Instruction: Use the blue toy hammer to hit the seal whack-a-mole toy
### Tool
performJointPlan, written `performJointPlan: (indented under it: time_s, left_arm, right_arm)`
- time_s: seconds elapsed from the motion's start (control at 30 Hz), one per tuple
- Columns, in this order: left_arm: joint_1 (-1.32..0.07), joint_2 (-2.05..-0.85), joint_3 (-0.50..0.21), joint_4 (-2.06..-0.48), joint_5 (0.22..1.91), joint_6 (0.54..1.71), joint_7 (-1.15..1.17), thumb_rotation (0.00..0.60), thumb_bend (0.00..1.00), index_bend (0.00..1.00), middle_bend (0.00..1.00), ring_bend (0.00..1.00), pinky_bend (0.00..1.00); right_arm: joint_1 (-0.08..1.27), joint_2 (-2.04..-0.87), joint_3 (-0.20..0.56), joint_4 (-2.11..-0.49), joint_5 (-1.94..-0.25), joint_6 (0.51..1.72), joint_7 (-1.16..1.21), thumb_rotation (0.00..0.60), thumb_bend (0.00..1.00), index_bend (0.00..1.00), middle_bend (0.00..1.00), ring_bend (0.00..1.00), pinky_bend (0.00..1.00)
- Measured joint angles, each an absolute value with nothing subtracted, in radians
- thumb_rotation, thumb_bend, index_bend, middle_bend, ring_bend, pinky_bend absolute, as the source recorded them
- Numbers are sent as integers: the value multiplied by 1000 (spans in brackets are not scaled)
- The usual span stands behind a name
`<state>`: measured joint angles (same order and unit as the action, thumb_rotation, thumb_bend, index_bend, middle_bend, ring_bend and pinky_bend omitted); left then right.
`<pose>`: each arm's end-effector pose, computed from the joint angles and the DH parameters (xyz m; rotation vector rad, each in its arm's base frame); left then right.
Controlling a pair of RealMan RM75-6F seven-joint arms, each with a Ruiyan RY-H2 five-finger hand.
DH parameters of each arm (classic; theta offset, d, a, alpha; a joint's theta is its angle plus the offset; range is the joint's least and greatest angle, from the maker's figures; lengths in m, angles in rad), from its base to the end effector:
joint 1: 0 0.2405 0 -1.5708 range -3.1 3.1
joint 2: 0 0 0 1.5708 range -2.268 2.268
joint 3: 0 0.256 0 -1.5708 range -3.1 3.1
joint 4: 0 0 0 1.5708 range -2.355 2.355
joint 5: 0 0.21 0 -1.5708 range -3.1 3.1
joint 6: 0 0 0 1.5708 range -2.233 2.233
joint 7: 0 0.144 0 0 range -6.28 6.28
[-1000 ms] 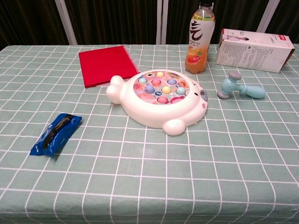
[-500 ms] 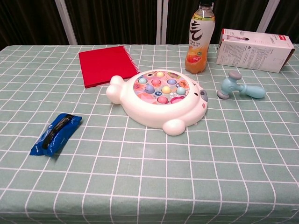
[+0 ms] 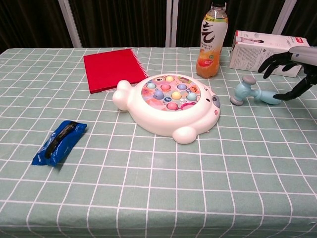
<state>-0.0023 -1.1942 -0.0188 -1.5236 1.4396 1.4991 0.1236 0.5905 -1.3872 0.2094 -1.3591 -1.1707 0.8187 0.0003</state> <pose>-0.3444 0.1473 0.1441 -1.3410 -0.8878 -0.6962 -0.2484 -0.3539 0.0445 1.6623 -1.1994 0.8410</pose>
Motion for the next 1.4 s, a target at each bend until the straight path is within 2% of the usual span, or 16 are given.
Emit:
performJointPlan:
  time_s: [0.27, 0.77, 1.4]
  left_arm:
    - [-3, -1199, -19, -1512, 1439, 1496, 111, 600, 34, 154, 63, 0, 0]
    - [-2, -1196, -20, -1504, 1434, 1491, 106, 600, 35, 154, 63, 0, 0]
    - [0, -1201, -19, -1491, 1427, 1484, 95, 600, 34, 154, 63, 0, 0]
  right_arm:
    - [636, -1469, 214, -1269, -1130, 783, -13, 600, 250, 359, 382, 224, 263]
    - [673, -1529, 213, -1169, -1119, 752, 21, 600, 305, 403, 431, 286, 341]
    - [685, -1556, 201, -1136, -1148, 751, 58, 600, 322, 450, 470, 333, 402]
